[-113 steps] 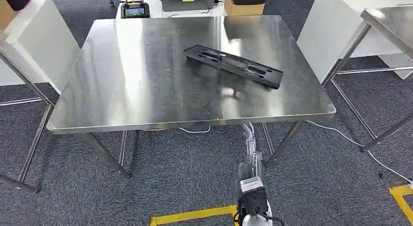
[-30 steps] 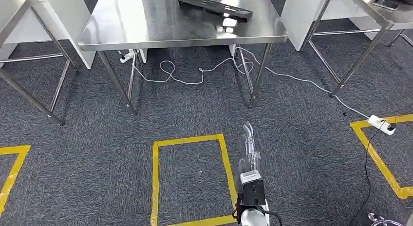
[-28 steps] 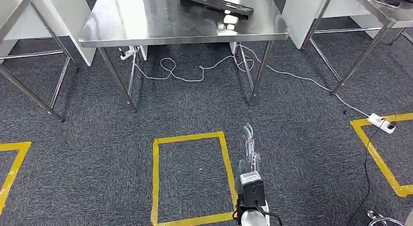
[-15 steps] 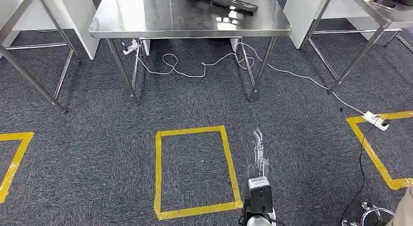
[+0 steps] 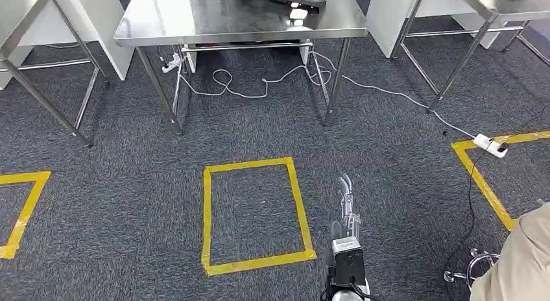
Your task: Take the parts from the cabinet and place them on the table.
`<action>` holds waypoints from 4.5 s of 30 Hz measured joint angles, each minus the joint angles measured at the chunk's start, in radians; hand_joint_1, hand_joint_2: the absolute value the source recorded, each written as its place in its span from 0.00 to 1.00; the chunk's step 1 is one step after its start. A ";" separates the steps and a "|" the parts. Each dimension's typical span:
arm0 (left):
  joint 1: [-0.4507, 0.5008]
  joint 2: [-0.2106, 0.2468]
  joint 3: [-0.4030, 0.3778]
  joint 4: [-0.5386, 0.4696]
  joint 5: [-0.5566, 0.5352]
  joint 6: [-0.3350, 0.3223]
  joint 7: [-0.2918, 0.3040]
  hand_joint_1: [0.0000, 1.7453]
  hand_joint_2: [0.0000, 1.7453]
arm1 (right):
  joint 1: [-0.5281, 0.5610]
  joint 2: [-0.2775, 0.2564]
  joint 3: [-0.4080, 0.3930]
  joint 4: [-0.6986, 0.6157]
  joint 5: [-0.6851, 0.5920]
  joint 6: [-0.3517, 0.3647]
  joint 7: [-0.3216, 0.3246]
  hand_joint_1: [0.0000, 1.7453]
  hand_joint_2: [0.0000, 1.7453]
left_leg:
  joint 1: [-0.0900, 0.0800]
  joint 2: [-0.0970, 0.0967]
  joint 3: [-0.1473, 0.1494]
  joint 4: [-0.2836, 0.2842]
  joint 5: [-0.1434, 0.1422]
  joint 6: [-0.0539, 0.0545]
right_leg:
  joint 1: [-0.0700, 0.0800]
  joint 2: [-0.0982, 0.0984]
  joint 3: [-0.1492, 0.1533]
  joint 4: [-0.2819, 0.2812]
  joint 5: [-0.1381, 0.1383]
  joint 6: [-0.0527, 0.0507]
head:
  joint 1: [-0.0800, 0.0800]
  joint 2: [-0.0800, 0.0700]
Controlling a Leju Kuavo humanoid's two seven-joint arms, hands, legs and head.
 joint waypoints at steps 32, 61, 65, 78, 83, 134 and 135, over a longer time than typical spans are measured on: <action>0.000 -0.004 -0.003 0.001 -0.022 -0.013 0.026 0.00 0.00 | -0.147 0.015 -0.058 0.469 -0.188 0.090 0.104 0.00 0.00 | -0.007 -0.003 0.059 -0.116 0.044 0.007 | 0.006 0.020 0.019 -0.008 -0.007 -0.001 | 0.003 0.000; -0.026 -0.013 -0.041 0.000 -0.030 -0.031 0.069 0.00 0.00 | -0.210 0.051 -0.331 1.281 -0.355 0.253 0.585 0.00 0.00 | 0.001 0.001 0.022 -0.004 -0.054 0.017 | -0.003 0.049 -0.012 0.008 0.004 0.014 | 0.006 0.000; -0.026 -0.011 -0.041 0.000 -0.029 -0.031 0.072 0.00 0.00 | -0.209 0.057 -0.259 1.286 -0.254 0.224 0.664 0.00 0.00 | 0.000 -0.094 0.171 -0.284 0.074 0.051 | 0.001 0.098 -0.013 0.014 0.009 0.017 | 0.006 0.000; -0.048 -0.016 -0.066 0.000 -0.051 -0.050 0.111 0.00 0.00 | -0.208 0.050 -0.086 1.297 -0.067 0.182 0.772 0.00 0.00 | -0.010 0.071 0.168 -0.328 0.097 0.068 | -0.004 0.006 -0.103 0.202 -0.063 0.073 | 0.014 0.000; -0.061 -0.017 -0.068 0.000 -0.040 -0.048 0.117 0.00 0.00 | -0.216 0.044 -0.028 1.297 -0.011 0.113 0.780 0.00 0.00 | -0.021 0.113 0.178 -0.325 0.089 0.044 | 0.010 -0.054 -0.004 0.006 -0.010 0.051 | 0.011 0.000; -0.068 -0.024 -0.069 -0.009 -0.012 -0.046 0.122 0.00 0.00 | -0.227 0.040 0.067 1.304 0.060 0.119 0.818 0.00 0.00 | -0.002 0.002 0.146 -0.301 0.097 0.063 | 0.000 0.031 -0.138 0.195 -0.064 0.039 | 0.012 0.000; -0.066 -0.024 -0.069 -0.009 -0.013 -0.046 0.122 0.00 0.00 | -0.228 0.040 0.067 1.304 0.060 0.119 0.818 0.00 0.00 | -0.004 0.019 0.145 -0.301 0.097 0.063 | -0.003 0.024 -0.179 0.279 -0.094 0.039 | 0.012 0.000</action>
